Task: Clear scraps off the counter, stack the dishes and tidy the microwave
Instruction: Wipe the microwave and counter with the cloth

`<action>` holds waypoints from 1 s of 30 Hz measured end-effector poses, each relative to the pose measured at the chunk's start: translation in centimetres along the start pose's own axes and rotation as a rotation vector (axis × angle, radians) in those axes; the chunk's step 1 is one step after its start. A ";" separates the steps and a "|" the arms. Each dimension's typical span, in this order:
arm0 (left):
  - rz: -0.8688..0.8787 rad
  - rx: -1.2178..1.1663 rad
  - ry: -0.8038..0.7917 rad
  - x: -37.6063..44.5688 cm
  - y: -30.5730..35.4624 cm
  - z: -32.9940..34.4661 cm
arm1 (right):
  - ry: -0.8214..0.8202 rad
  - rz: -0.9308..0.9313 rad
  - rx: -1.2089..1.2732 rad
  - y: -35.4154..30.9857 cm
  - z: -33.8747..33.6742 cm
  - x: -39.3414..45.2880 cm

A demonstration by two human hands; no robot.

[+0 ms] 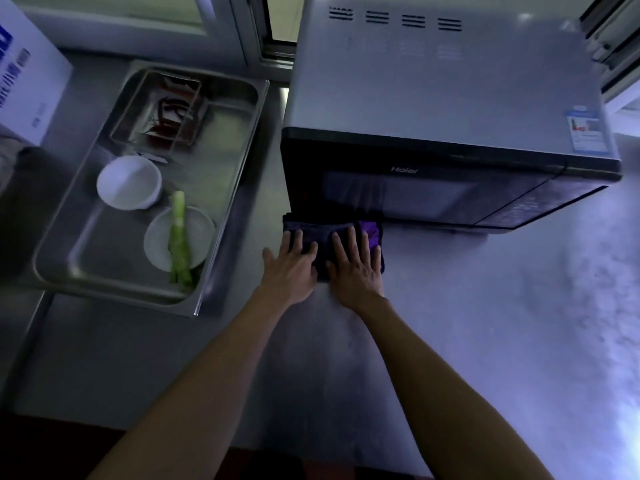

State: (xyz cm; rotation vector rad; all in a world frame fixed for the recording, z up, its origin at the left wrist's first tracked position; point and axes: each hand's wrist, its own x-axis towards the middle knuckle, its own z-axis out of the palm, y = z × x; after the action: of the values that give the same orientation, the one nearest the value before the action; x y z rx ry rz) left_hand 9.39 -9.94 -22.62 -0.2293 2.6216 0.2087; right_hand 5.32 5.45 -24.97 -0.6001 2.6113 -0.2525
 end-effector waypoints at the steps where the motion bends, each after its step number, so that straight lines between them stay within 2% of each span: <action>1: -0.001 -0.015 -0.009 0.2 0.1 -0.1 | 0.007 0.009 0.012 0.1 -0.2 -0.1; 7: 0.024 -0.016 -0.064 1.4 2.7 -0.7 | 0.023 0.088 0.059 2.9 -1.4 -0.6; 23: 0.114 -0.001 -0.161 4.9 26.1 -0.3 | 0.039 0.229 0.082 25.5 -5.6 -5.9; 30: 0.165 0.023 -0.151 4.2 33.1 0.4 | 0.031 0.275 0.048 31.6 -6.1 -9.1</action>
State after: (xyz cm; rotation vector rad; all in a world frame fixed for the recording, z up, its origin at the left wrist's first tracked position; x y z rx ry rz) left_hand -0.71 21.89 -21.53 0.0106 2.4917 0.2423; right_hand -1.87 38.09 -24.60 -0.2170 2.6697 -0.2371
